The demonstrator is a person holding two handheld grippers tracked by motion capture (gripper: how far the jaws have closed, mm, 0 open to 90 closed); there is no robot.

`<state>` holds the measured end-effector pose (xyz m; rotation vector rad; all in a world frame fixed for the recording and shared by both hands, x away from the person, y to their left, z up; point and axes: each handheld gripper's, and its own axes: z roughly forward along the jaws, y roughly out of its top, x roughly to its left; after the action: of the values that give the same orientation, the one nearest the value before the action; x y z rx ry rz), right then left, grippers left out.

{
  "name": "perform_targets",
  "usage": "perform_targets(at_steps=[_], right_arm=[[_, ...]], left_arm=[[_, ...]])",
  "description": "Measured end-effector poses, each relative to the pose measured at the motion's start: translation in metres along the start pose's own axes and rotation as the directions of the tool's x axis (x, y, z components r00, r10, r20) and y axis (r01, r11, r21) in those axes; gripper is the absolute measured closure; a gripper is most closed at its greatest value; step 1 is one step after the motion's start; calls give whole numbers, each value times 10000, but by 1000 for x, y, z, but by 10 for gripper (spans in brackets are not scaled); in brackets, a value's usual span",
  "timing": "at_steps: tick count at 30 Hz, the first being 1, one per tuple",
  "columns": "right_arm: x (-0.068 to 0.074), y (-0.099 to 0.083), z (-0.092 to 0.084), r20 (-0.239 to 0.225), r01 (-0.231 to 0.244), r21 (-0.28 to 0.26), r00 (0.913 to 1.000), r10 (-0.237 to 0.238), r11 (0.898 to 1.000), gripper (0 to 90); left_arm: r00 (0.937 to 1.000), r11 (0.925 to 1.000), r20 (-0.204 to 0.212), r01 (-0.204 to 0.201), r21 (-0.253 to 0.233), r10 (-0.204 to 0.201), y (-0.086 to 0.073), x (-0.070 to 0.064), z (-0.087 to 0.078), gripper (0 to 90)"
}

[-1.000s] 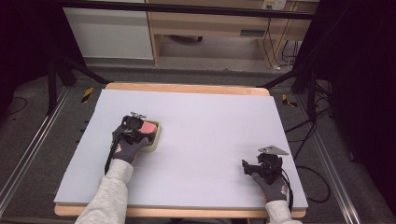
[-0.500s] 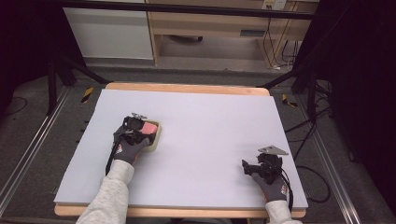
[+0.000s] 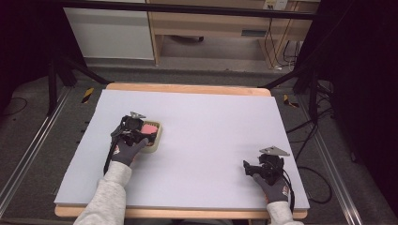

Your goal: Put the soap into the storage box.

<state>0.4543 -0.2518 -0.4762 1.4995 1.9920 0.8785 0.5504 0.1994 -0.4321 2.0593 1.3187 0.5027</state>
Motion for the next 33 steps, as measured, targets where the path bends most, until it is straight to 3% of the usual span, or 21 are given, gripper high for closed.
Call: perform_targets(at_steps=[16,21,25,33], right_arm=[[-2,0,-2,163,-91,-147,9998,93,9999,81],[-3,-1,-3,255,-134,-174,9996,139,9998,78],[-4,-1,-4,317,-131,-224,9994,138,9997,78],[-7,-2,-6,424,-236,-297,9988,249,9993,75]], left_arm=[[9979,9945,528,-315,-1001,369,-17,-2,-41,226],[9975,9929,533,-394,-1123,456,-32,1,-47,218],[9984,9916,310,-440,-1216,481,-46,4,-52,218],[9994,9881,195,-240,-1518,272,-72,14,-60,206]])
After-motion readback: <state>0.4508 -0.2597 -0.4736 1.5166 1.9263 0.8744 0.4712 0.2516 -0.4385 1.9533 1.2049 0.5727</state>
